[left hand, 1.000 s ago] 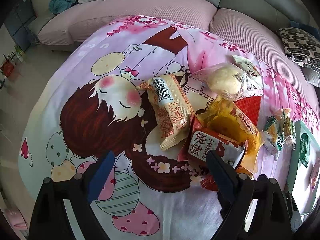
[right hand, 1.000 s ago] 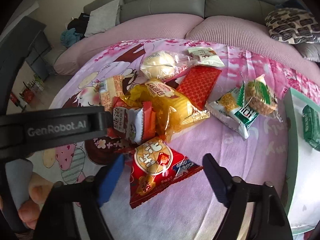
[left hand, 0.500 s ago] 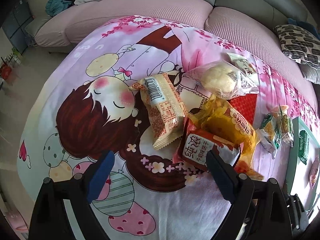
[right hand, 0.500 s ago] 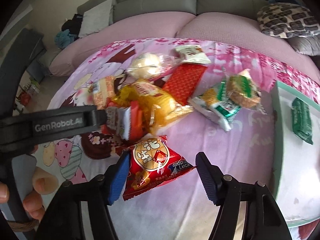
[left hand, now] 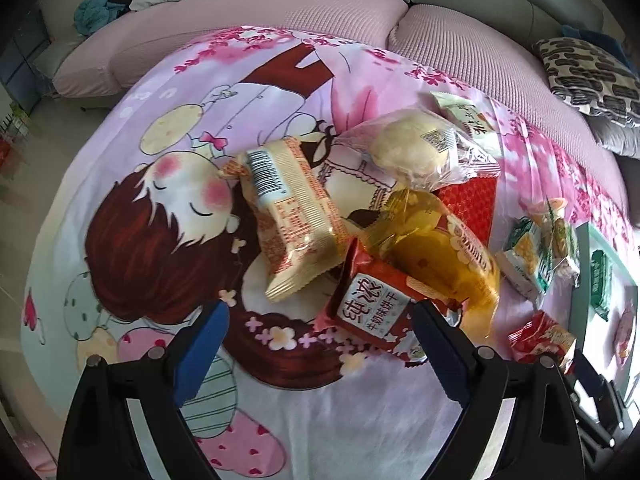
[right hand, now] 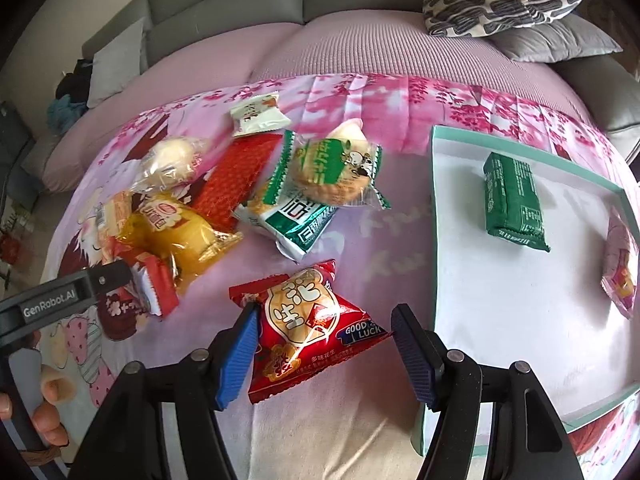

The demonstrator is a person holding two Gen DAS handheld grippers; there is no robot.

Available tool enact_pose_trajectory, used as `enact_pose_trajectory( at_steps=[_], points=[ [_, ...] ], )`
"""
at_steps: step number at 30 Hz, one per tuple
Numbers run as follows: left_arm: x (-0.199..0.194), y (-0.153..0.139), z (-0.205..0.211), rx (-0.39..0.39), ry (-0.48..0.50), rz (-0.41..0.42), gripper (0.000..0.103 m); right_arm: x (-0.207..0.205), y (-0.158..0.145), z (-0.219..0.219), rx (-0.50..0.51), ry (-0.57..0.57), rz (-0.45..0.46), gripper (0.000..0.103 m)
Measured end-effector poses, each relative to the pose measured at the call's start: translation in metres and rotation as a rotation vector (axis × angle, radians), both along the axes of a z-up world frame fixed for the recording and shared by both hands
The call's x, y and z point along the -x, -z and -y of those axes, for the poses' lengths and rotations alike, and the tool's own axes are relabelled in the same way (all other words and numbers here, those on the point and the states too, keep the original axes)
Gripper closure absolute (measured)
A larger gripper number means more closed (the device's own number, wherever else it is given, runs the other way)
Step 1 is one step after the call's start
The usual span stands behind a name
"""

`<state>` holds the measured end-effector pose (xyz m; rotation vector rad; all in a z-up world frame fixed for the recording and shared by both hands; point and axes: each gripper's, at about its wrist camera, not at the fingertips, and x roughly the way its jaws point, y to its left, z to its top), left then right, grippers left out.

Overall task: Organize snacks
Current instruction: 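Grasp the red 'nice' snack bag with the right tool while the left tool grasps the red-white milk biscuit pack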

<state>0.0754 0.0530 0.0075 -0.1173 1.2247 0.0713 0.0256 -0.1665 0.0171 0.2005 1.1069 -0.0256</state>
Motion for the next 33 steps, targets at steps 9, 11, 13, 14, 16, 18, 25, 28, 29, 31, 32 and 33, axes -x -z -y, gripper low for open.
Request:
enact_pose_trajectory(
  at_steps=[9,11,13,14,16,18,25,28,29,31,32,33],
  points=[
    [-0.007,0.010,0.013,0.005,0.057,-0.012,0.010,0.001,0.003,-0.002,0.009,-0.010,-0.005,0.033],
    [-0.011,0.016,0.015,0.002,0.062,-0.031,0.010,0.001,0.004,-0.001,0.005,-0.009,-0.008,0.033],
    [-0.014,0.019,0.016,0.027,0.060,-0.032,0.010,0.000,0.004,-0.002,0.006,-0.009,-0.010,0.033],
    [-0.015,0.020,0.017,0.028,0.060,-0.032,0.010,0.000,0.005,-0.002,0.007,-0.010,-0.010,0.033],
    [-0.015,0.020,0.018,0.025,0.068,-0.030,0.010,0.000,0.005,-0.003,0.008,-0.011,-0.010,0.033],
    [-0.012,0.020,0.019,0.048,0.083,-0.039,0.010,0.000,0.006,-0.003,0.008,-0.011,-0.012,0.032],
    [-0.004,0.012,0.041,-0.035,0.240,0.013,0.010,0.000,0.007,-0.003,0.012,-0.014,-0.019,0.032],
    [-0.002,0.017,0.054,-0.105,0.315,0.021,0.010,0.001,0.007,-0.002,0.008,-0.013,-0.021,0.032],
    [-0.001,0.019,0.059,-0.138,0.334,0.022,0.010,0.001,0.007,-0.002,0.006,-0.012,-0.022,0.032],
    [-0.001,0.023,0.066,-0.182,0.363,0.018,0.010,0.001,0.007,-0.002,0.005,-0.012,-0.022,0.032],
    [-0.002,0.026,0.068,-0.206,0.373,0.019,0.010,0.001,0.007,-0.002,0.005,-0.012,-0.022,0.032],
    [-0.002,0.027,0.070,-0.221,0.374,0.019,0.010,0.001,0.008,-0.002,0.005,-0.012,-0.023,0.032]
  ],
)
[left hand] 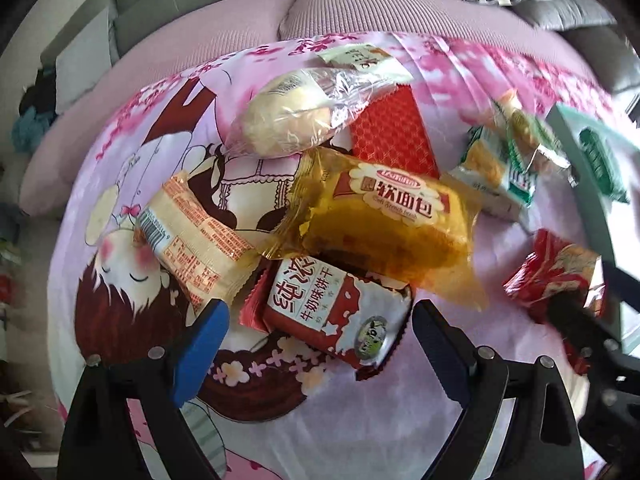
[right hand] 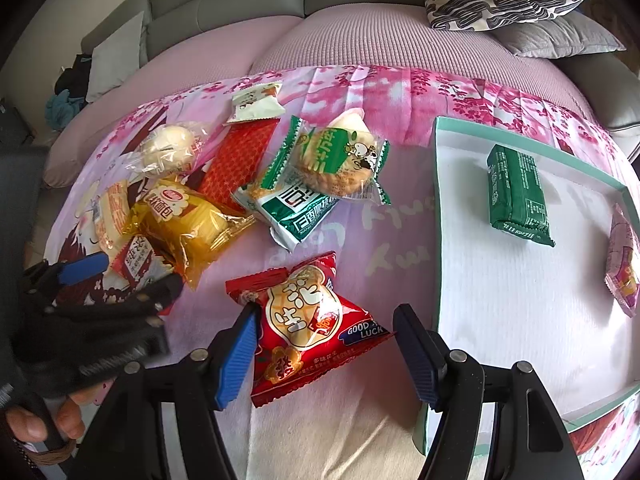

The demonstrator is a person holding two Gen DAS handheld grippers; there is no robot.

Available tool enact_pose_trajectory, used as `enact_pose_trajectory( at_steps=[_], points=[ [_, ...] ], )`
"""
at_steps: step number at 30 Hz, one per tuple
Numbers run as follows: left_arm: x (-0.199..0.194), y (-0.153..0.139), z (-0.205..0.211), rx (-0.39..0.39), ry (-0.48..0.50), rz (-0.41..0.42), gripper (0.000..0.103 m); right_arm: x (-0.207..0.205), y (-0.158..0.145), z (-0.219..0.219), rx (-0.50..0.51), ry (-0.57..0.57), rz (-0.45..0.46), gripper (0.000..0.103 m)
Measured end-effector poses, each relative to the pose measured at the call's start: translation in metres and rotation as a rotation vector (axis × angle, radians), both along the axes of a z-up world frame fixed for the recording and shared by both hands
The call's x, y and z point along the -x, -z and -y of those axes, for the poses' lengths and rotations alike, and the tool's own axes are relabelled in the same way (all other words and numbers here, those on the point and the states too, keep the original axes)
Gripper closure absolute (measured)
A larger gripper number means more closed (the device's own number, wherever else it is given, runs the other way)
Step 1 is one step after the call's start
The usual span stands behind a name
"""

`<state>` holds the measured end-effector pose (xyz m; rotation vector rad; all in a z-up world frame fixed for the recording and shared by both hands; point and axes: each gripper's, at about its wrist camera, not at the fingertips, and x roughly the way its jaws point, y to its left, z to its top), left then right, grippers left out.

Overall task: Organize snacks
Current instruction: 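Grasp the red 'nice' snack bag with the right tool while the left tool grasps the red-white milk biscuit pack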

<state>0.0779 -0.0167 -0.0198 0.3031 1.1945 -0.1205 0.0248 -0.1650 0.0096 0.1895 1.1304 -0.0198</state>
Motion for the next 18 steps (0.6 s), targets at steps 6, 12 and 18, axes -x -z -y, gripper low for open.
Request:
enact_pose_trajectory(
  at_steps=[6,12,18],
  points=[
    [-0.009,0.003,-0.010,-0.006,0.002,0.018,0.010,0.000,0.001,0.000,-0.003,-0.001,-0.005,0.032],
    [-0.019,0.010,-0.009,-0.014,0.008,0.017,0.010,0.000,0.002,0.000,-0.002,-0.002,-0.007,0.032],
    [-0.013,0.006,-0.007,-0.002,0.014,0.001,0.019,0.000,0.002,-0.001,0.000,-0.003,-0.008,0.032]
  ],
)
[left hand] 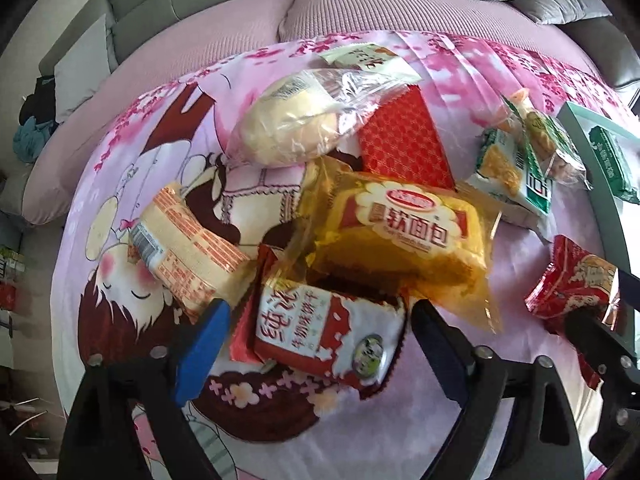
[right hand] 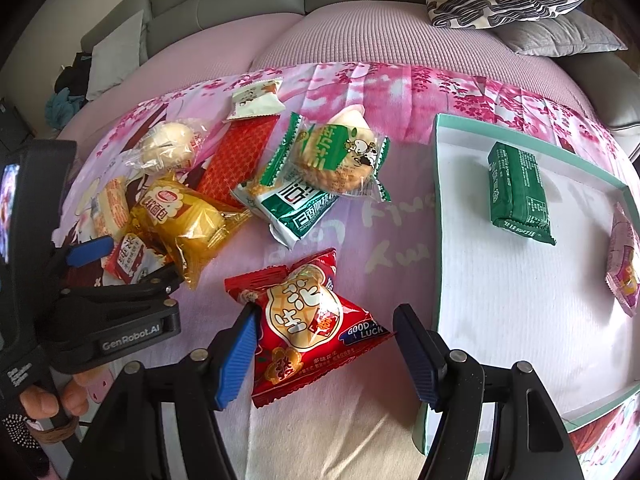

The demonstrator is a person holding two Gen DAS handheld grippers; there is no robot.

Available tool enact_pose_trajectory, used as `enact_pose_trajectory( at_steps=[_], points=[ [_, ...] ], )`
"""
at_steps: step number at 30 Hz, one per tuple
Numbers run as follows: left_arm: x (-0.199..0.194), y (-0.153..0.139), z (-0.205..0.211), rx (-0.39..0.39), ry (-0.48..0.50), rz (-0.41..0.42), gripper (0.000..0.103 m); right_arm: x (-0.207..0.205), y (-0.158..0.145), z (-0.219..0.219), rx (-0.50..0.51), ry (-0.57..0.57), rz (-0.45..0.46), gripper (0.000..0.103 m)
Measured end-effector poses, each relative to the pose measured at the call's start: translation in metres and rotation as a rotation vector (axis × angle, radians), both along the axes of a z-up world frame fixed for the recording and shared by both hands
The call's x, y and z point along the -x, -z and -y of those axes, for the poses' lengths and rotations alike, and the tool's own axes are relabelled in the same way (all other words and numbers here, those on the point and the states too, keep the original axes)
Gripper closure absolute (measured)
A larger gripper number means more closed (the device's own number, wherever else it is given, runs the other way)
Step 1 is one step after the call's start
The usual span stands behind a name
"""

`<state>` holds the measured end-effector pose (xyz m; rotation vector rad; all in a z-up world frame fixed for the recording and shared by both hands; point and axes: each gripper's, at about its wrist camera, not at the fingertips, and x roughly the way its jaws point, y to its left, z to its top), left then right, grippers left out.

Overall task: Organize snacks
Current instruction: 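Grasp the red 'nice' snack bag with the right tool while the left tool grasps the red-white milk biscuit pack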

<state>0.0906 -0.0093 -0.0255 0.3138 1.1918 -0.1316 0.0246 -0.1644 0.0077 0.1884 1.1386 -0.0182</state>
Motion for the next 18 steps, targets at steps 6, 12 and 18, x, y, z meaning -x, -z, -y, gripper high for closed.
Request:
enact_pose_trajectory(
  at_steps=[6,12,18],
  points=[
    [0.011,-0.005,0.006,-0.007,0.001,0.008,0.031,0.000,0.001,0.000,0.006,-0.006,-0.004,0.032],
    [0.019,-0.010,0.000,0.007,-0.046,0.002,0.034,0.000,0.002,-0.001,0.015,-0.015,-0.012,0.031],
    [0.024,-0.013,-0.002,0.024,-0.066,-0.001,0.035,-0.002,0.006,-0.002,0.017,-0.027,-0.028,0.031]
  ],
)
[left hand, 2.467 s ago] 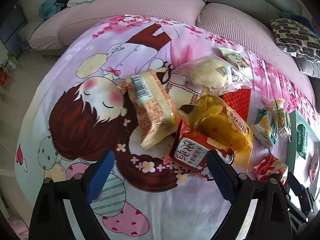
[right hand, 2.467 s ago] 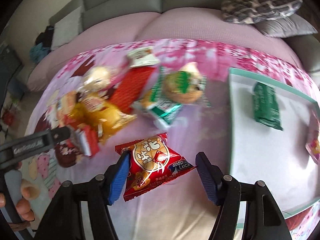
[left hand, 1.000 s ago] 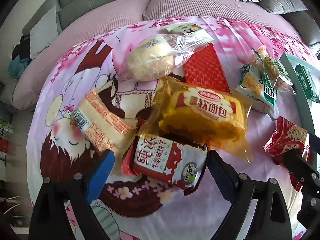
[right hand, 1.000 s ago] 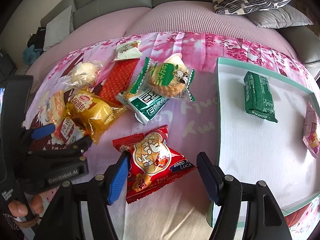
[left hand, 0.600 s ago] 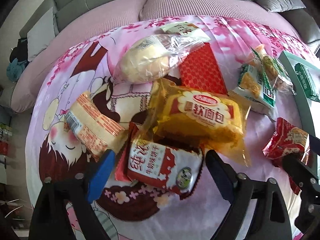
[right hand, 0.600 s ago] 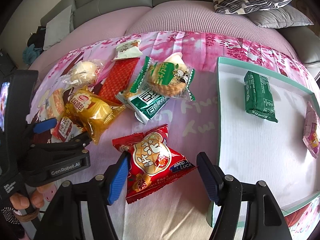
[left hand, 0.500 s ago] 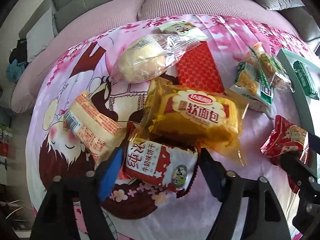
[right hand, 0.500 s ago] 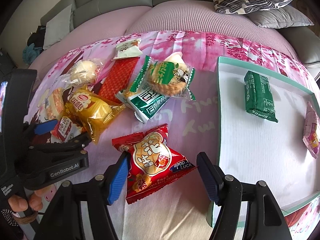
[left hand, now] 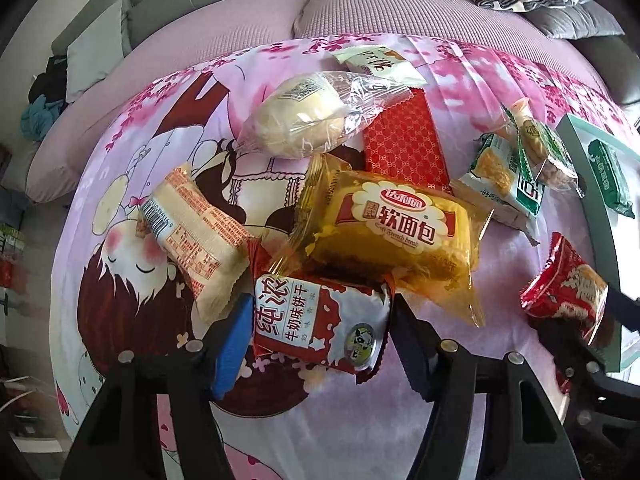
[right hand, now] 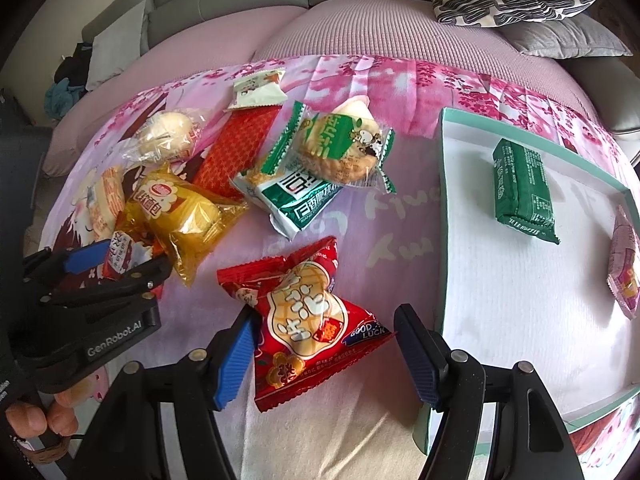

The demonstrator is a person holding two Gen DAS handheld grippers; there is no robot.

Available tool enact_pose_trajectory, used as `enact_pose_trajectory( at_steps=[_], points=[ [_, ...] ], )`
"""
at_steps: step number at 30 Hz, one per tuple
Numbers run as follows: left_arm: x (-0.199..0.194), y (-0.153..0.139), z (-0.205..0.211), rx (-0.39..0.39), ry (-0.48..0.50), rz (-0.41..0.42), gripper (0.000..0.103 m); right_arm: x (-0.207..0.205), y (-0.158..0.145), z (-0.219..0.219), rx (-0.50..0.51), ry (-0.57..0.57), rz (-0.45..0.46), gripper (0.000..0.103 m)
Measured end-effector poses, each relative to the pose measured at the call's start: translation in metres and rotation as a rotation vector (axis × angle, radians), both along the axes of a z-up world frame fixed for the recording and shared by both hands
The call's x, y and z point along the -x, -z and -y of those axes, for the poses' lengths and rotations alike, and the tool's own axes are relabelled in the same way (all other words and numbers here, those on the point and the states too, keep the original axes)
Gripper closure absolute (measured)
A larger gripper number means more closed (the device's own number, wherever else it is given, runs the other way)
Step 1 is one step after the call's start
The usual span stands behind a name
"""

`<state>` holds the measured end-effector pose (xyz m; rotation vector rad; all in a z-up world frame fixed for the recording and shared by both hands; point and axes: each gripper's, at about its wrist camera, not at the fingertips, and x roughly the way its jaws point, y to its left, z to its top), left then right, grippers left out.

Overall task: Organize snacks
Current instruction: 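Grasp the red 'nice' snack bag with the right tool while the left tool grasps the red-white milk biscuit pack, then carry the red bag and milk biscuit pack over the white tray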

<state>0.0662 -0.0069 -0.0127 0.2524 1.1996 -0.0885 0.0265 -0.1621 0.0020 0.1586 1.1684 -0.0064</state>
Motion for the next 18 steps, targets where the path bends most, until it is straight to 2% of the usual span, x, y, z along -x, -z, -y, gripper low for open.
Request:
enact_pose_trajectory(
  at_steps=[5,18],
  points=[
    [0.000,0.003,-0.001,-0.001,-0.009,-0.010,0.035,-0.004,0.012,-0.003,0.009,-0.017,-0.041,0.031],
    [-0.007,0.013,0.001,-0.019,-0.026,-0.032,0.035,-0.006,0.015,-0.012,0.029,-0.042,-0.023,0.033]
  ],
)
